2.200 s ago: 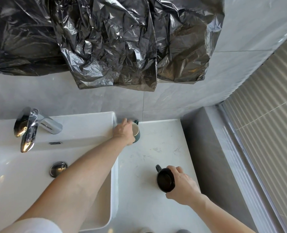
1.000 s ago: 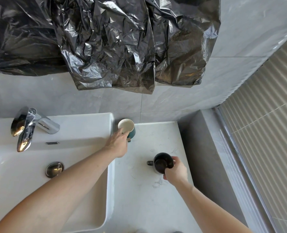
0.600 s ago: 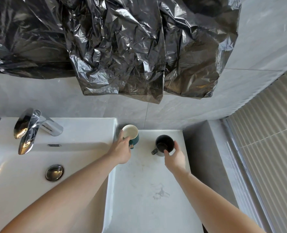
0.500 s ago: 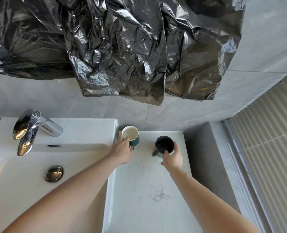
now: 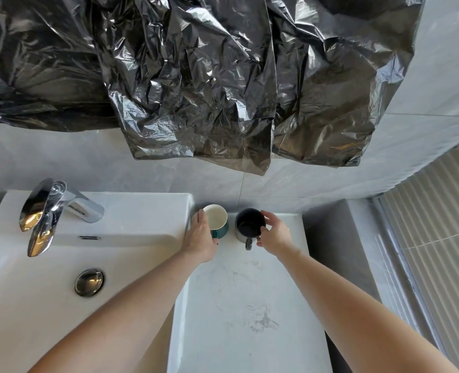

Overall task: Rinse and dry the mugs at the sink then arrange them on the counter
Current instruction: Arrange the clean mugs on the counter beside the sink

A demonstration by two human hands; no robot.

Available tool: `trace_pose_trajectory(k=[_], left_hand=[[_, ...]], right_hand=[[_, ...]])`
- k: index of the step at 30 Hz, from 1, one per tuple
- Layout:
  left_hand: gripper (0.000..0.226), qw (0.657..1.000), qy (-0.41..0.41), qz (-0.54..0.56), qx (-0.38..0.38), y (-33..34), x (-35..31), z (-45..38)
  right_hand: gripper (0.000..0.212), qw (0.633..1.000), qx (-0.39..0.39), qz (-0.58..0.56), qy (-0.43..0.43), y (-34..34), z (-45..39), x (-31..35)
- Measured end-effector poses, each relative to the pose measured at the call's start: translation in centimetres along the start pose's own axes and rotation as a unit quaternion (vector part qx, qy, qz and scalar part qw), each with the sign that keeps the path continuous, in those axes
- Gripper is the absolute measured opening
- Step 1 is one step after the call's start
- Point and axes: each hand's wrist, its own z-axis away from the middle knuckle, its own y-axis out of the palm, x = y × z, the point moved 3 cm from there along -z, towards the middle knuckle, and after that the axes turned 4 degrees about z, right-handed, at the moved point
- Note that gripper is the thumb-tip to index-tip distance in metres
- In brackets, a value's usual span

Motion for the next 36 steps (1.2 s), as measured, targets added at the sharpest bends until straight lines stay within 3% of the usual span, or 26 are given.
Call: trace_pose_trajectory(k=[12, 22, 28, 30, 33, 36], left_hand=[[0.087, 0.999, -0.027, 0.024, 0.008, -0.1, -0.9, 0.0], [0.080, 0.999, -0.029, 0.035, 0.008, 0.3, -0.8, -0.3], [0.096, 1.000, -0.012, 0.020, 0.004, -0.3, -0.6, -0.1], [0.099, 1.000, -0.007, 0.015, -0.008, -1.0, -1.0, 0.5], [0.086, 0.998, 0.026, 0.052, -0.023, -2.4, -1.6, 3.5], [0.083, 0.994, 0.038, 0.105, 0.002, -4.3, -1.1, 9.1]], right_hand=[[0.042, 0.996, -0.019, -0.064, 0.052, 1.0, -1.8, 0.4], [0.052, 0.995, -0.003, -0.089, 0.043, 1.5, -2.2, 0.3], [0.060, 0.994, 0.013, -0.101, 0.046, 1.4, -1.1, 0.4], [0.061, 0.996, 0.000, -0.086, 0.039, 1.0, -0.2, 0.0], [0.057, 0.998, -0.005, -0.063, 0.001, -0.2, 3.4, -1.1], [0.057, 0.997, 0.020, -0.066, -0.018, -1.9, 9.8, -2.3]])
